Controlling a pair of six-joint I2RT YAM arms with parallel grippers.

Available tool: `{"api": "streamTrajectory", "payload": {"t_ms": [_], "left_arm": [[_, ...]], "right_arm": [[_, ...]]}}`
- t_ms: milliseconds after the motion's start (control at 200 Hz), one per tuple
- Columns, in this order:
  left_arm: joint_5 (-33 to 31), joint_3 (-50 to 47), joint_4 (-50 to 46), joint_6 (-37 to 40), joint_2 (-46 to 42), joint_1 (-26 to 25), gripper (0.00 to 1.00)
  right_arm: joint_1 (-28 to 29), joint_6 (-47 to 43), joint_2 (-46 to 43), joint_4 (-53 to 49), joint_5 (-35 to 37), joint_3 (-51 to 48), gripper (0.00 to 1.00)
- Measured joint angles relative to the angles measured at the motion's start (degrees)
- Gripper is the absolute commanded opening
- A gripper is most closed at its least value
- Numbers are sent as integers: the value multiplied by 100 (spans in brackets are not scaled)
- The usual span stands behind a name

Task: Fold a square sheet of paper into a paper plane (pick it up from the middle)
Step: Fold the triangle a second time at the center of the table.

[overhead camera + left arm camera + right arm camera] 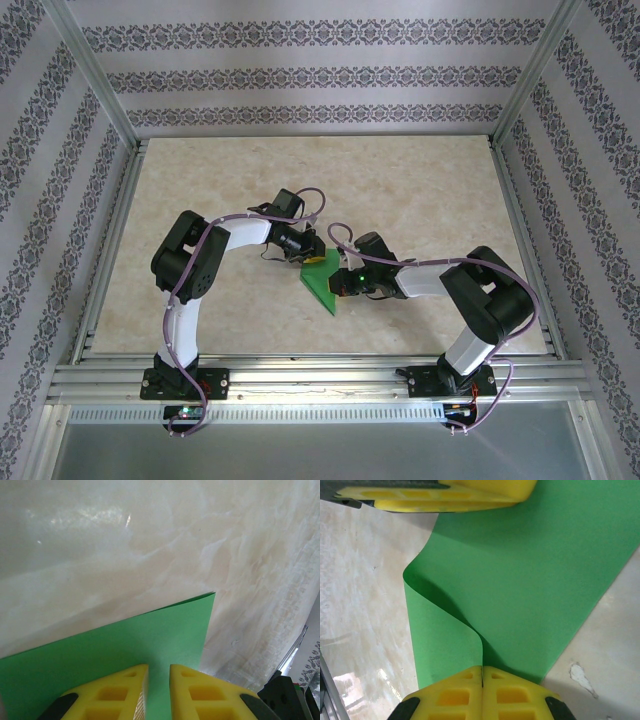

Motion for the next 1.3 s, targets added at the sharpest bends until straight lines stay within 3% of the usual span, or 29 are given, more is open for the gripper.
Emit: {"api": "streamTrajectory", "payload": {"t_ms": [749,929,1144,1299], "left_arm": [[-22,9,-20,-2,-9,0,19],[-66,17,-79,-9,-42,-2,23],[-372,13,-225,-46,-323,2,30],[-608,-164,-232,-83,-824,2,26]], "right_arm": [[4,-4,26,-15,9,15,0],[7,-4,33,-11,9,15,0],[7,-2,39,0,4,15,0],[7,-4,39,0,2,15,0]]}}
